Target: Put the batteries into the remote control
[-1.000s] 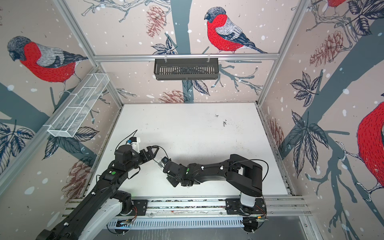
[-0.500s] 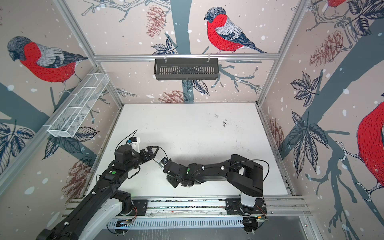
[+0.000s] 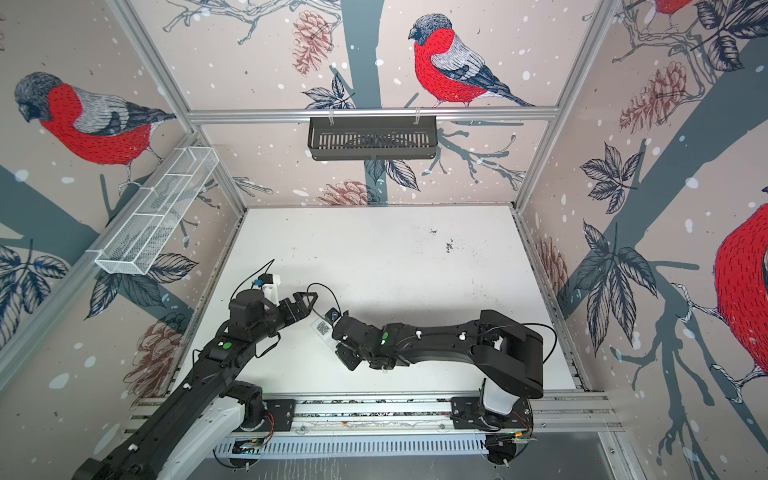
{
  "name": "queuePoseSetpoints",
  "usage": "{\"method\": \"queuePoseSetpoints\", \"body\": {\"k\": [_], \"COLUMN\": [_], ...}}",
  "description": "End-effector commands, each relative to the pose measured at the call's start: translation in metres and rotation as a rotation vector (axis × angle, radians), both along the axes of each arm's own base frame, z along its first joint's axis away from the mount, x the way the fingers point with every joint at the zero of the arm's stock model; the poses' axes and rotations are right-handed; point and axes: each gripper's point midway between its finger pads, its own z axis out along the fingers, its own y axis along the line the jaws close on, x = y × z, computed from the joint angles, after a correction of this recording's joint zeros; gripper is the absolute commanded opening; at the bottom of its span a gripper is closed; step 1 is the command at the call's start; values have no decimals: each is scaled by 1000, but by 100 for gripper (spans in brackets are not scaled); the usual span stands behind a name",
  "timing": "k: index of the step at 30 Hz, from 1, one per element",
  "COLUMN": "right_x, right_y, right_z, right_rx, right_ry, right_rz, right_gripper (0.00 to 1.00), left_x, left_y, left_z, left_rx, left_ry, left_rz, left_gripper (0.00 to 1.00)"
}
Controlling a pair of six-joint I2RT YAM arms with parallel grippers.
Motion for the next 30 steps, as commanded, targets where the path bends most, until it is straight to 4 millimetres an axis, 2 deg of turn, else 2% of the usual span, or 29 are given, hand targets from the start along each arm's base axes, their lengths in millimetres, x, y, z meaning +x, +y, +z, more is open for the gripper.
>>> {"method": "queuePoseSetpoints", "body": {"k": [1, 8, 17, 24, 30], "right_x": [-3, -6, -14, -15, -4], "right_y": [0, -3, -21, -20, -14], "right_z": [0, -17, -42, -46, -45], "right_rx": [3, -36, -96, -120, -124], "right_ry": [16, 43, 90, 85, 72], "right_rz": [16, 11, -9, 1, -7], "right_gripper": [24, 19, 19, 19, 19], "left_x": [3, 3, 3, 3, 3], "left_y": [-2, -2, -2, -2, -2], "left_z": [7, 8, 8, 8, 8], "left_rx": [-1, -2, -1, 1, 0], "left_ry": [-41, -43, -43, -43, -44], "left_rz": [-17, -17, -18, -16, -16], "left_gripper": [96, 96, 96, 96, 96]}}
